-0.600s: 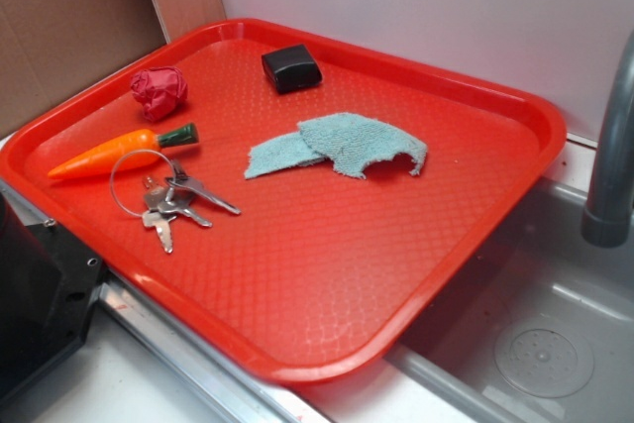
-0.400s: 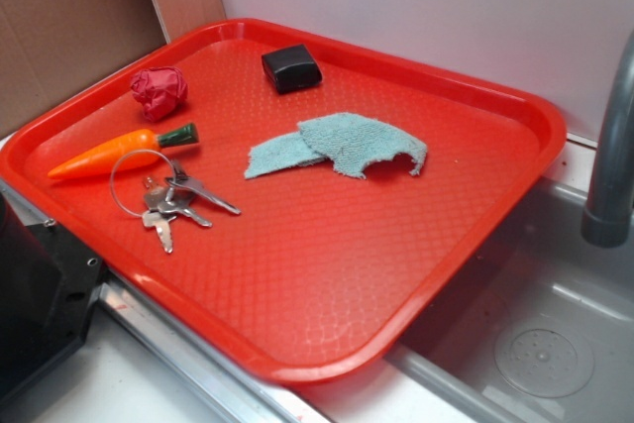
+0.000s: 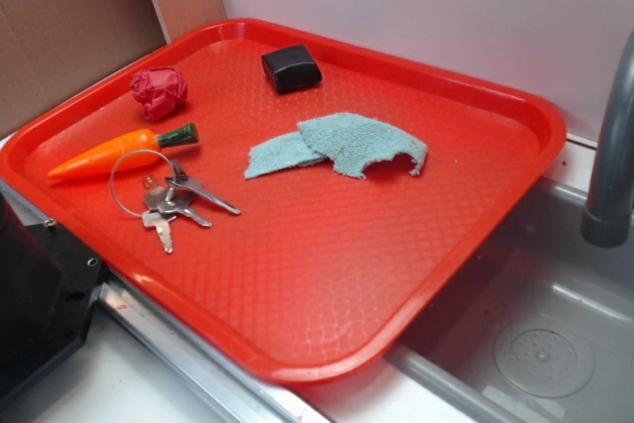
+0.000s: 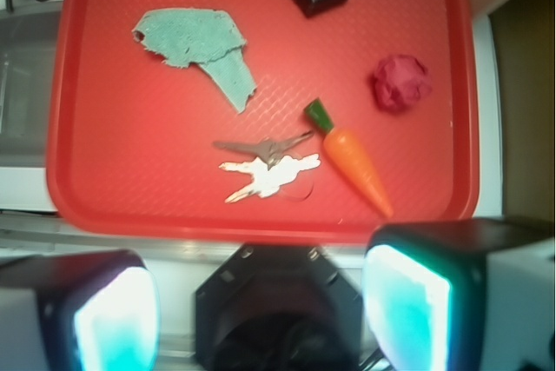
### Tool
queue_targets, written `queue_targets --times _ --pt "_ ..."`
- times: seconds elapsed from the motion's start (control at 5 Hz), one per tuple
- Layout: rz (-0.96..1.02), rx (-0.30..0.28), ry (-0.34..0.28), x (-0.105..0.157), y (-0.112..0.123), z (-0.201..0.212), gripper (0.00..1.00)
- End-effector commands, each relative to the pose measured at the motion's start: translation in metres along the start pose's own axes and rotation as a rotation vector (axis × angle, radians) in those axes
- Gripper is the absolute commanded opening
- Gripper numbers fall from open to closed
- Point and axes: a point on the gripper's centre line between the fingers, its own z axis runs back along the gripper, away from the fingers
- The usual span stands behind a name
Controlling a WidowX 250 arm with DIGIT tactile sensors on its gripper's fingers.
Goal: Grab the carrot.
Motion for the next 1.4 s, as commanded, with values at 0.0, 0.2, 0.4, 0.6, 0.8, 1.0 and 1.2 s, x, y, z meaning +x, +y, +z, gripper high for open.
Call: queue_targets --times 0.0,0.2,0.4,0.6,0.8,1.0,1.2 --pt "-0.052 0.052 -0.025 0.017 0.032 -0.024 1.0" --pt "-0.132 0.066 -0.045 0.022 0.045 -0.042 1.0" --pt "-0.213 0.018 -0.061 0.023 0.05 -0.067 1.0" --pt "-0.254 0.011 -0.058 0.022 0.056 -0.092 1.0" --pt "-0.277 0.011 -0.052 0.016 0.059 -0.111 1.0" --pt "-0.302 0.029 -0.019 0.016 0.061 -0.134 1.0" --pt "-0.314 0.026 0.004 0.016 0.066 -0.154 1.0"
